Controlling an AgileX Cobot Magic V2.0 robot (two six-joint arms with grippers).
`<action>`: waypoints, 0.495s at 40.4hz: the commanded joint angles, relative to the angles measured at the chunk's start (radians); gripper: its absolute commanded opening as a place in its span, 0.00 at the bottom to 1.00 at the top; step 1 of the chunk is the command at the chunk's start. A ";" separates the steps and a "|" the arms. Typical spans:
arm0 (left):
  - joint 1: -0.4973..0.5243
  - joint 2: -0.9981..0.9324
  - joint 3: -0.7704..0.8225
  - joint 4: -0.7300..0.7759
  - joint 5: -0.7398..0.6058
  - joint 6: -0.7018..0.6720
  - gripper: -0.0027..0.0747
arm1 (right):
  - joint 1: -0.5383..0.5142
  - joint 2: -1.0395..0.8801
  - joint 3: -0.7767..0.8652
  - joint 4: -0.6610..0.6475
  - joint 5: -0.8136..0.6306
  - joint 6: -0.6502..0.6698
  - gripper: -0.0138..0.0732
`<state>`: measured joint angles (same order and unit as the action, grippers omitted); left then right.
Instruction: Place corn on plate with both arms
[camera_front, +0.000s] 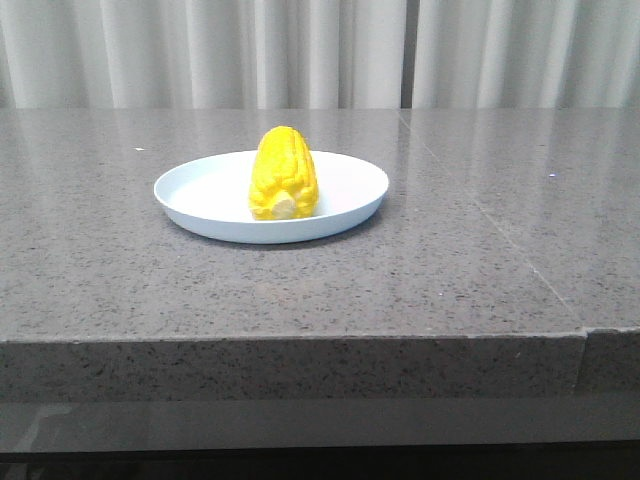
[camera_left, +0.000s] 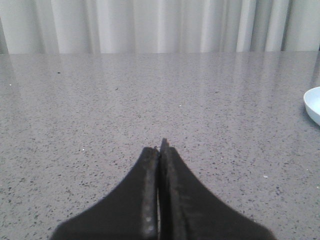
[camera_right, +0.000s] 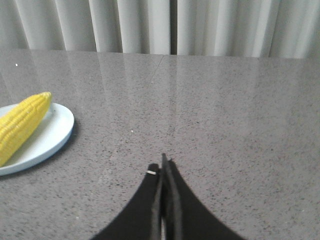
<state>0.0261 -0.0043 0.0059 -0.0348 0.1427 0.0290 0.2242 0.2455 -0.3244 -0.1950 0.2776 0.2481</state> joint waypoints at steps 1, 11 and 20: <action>0.002 -0.018 0.002 -0.001 -0.085 -0.009 0.01 | -0.041 -0.025 0.046 0.079 -0.148 -0.136 0.08; 0.002 -0.018 0.002 -0.001 -0.085 -0.009 0.01 | -0.174 -0.181 0.257 0.237 -0.154 -0.218 0.08; 0.002 -0.018 0.002 -0.001 -0.085 -0.009 0.01 | -0.225 -0.266 0.335 0.263 -0.105 -0.218 0.08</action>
<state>0.0261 -0.0043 0.0059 -0.0348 0.1412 0.0290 0.0088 -0.0061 0.0231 0.0595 0.2248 0.0454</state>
